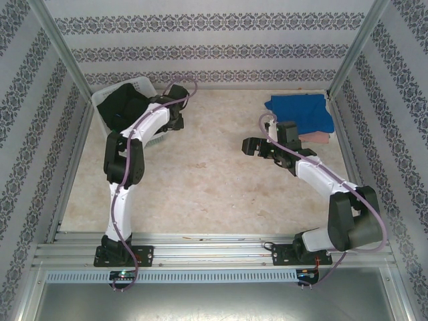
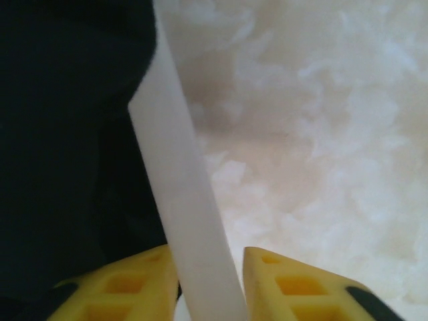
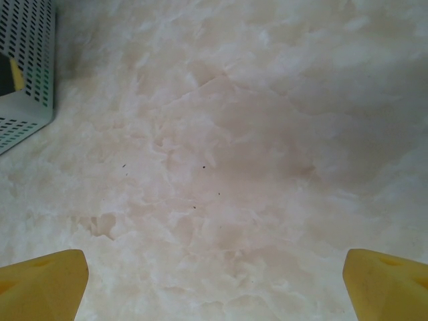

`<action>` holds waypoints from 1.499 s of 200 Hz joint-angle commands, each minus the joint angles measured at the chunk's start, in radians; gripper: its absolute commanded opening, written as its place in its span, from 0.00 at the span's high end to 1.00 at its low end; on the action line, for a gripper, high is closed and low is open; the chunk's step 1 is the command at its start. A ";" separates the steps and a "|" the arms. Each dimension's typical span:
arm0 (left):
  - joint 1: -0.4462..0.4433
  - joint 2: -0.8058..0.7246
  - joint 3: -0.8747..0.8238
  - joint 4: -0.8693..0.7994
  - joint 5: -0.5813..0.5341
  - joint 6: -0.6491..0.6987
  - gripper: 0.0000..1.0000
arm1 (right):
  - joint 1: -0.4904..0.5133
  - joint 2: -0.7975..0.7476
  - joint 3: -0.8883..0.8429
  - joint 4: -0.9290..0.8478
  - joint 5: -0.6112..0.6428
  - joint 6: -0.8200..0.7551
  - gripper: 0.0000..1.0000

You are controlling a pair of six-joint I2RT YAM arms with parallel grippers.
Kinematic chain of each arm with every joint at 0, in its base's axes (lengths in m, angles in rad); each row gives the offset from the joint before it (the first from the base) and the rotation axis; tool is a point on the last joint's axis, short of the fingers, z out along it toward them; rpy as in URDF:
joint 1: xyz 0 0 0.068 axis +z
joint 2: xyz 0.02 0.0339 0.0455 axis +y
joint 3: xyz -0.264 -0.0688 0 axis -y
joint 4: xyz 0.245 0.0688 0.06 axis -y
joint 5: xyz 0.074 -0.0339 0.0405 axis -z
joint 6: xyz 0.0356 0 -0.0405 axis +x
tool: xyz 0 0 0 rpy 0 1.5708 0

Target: Fold and stack the t-shirts

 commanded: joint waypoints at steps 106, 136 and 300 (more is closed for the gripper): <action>0.205 -0.222 -0.313 0.186 0.176 0.601 1.00 | -0.008 0.078 0.030 -0.008 -0.008 0.013 0.02; 0.248 -0.213 -0.299 0.227 0.200 0.709 1.00 | -0.008 0.091 0.050 -0.037 0.036 0.012 0.02; 0.344 -0.211 -0.329 0.313 0.063 0.872 0.87 | 0.002 0.041 0.064 -0.079 0.058 0.009 0.02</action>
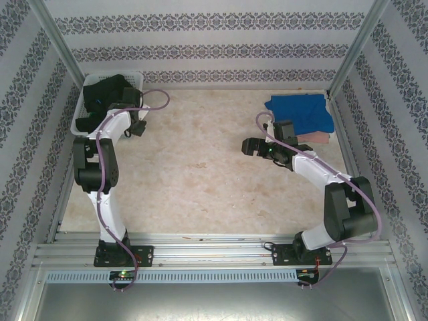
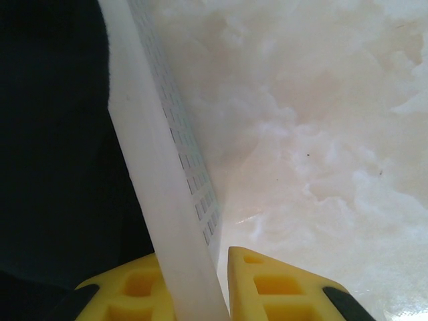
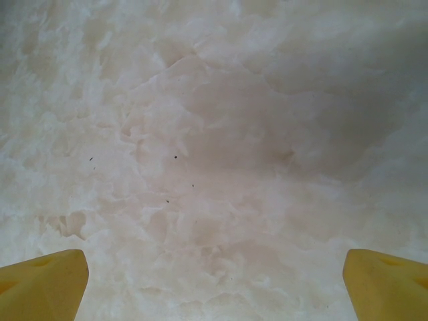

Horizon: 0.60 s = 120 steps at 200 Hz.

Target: Fold and stack the t-shirts

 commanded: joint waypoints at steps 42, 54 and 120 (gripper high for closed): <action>0.068 -0.111 -0.098 0.113 0.014 0.054 0.93 | 0.002 -0.041 0.001 -0.012 0.020 0.006 0.02; 0.075 -0.120 -0.091 0.096 0.040 0.023 0.94 | 0.003 -0.040 -0.002 -0.007 0.008 -0.001 0.02; 0.073 -0.214 -0.044 0.060 0.258 -0.180 0.27 | 0.007 -0.077 -0.015 -0.005 0.008 0.002 0.04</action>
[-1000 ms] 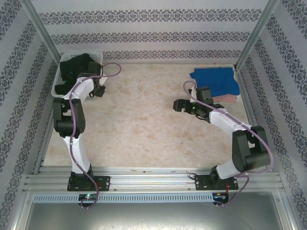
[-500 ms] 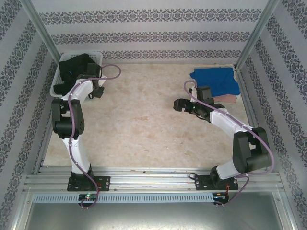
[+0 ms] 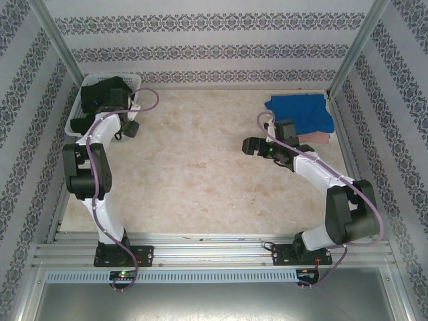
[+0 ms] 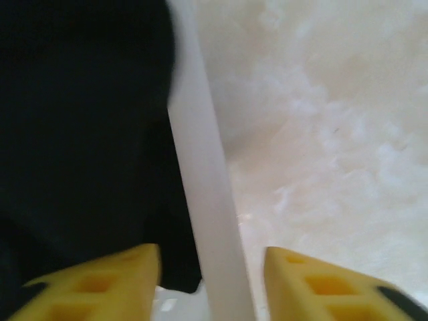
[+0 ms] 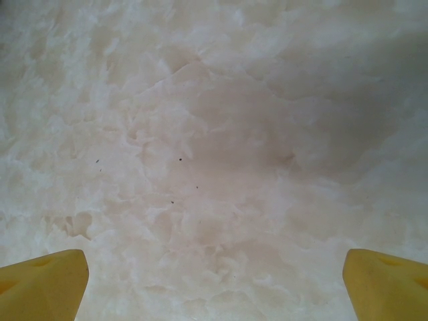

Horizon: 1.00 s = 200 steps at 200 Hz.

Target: Fold and stack the t-shirts

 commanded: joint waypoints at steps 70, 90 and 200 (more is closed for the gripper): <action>0.042 -0.067 0.150 0.011 -0.067 -0.383 0.02 | 0.008 -0.053 -0.016 -0.006 0.009 -0.013 0.03; 0.073 0.047 0.289 -0.074 -0.084 -0.468 0.07 | 0.008 -0.053 -0.021 -0.002 0.009 -0.014 0.03; 0.111 0.252 0.608 -0.198 0.069 -0.594 0.65 | -0.005 -0.086 -0.059 0.001 0.014 -0.021 0.03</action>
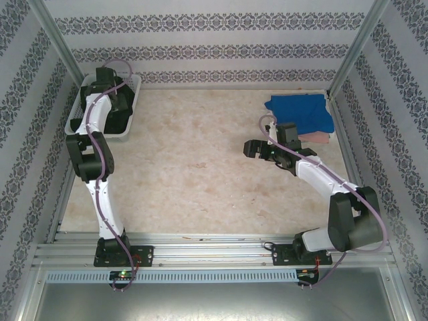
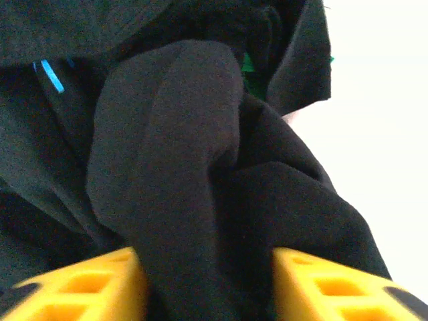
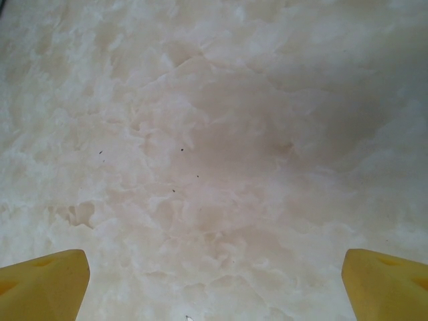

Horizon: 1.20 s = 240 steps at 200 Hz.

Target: Fold and stack the t-shirts

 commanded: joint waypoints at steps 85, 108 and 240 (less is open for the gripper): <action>0.003 -0.543 -0.179 0.178 0.287 -0.045 1.00 | -0.002 -0.100 -0.031 0.012 -0.013 0.018 0.02; -0.060 -0.648 -0.189 0.274 0.383 -0.064 1.00 | -0.002 -0.131 -0.031 0.011 -0.016 0.028 0.02; -0.431 -0.775 -0.369 0.634 0.396 -0.124 0.94 | 0.009 -0.358 -0.124 0.008 -0.027 0.079 0.07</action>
